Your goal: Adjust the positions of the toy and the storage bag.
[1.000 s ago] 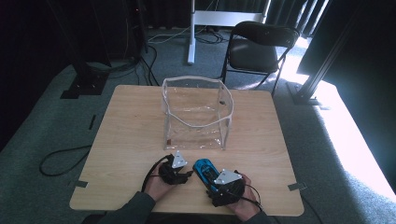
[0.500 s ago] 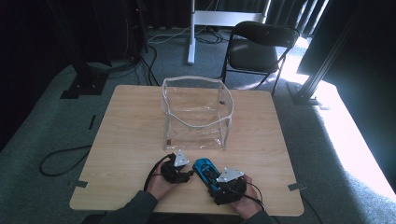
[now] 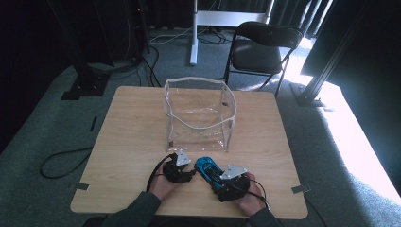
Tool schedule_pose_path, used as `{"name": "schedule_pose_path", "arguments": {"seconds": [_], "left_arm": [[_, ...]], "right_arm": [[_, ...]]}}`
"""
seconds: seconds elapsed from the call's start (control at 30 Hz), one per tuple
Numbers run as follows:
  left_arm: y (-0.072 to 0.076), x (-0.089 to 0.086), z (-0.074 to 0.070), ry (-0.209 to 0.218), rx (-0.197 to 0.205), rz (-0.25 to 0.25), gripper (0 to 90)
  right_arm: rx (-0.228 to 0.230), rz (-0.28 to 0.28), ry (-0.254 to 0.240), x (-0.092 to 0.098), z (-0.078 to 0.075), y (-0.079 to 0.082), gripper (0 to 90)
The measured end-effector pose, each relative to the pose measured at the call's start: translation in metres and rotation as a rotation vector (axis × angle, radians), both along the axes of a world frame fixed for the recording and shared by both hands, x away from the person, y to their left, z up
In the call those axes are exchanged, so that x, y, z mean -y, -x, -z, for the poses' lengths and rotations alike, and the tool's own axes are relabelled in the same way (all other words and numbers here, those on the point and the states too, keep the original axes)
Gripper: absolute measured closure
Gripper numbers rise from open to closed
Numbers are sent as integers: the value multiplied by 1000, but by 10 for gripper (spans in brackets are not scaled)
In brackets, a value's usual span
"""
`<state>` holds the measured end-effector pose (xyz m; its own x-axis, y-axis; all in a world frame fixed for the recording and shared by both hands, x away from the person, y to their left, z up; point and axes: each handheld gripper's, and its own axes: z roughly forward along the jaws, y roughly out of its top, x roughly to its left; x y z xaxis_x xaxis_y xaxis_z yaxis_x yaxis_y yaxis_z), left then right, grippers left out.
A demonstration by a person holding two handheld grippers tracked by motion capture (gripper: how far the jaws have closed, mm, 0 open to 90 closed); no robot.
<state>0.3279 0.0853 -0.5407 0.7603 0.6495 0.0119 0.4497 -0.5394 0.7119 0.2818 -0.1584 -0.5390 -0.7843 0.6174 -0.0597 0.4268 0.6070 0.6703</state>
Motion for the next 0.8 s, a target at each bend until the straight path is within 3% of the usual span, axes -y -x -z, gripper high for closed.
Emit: {"name": "schedule_pose_path", "arguments": {"seconds": [0.8], "left_arm": [[-8, 3, 1, 7, 4, -22, 507]], "right_arm": [[-20, -19, -9, 17, 1, -31, 168]]}}
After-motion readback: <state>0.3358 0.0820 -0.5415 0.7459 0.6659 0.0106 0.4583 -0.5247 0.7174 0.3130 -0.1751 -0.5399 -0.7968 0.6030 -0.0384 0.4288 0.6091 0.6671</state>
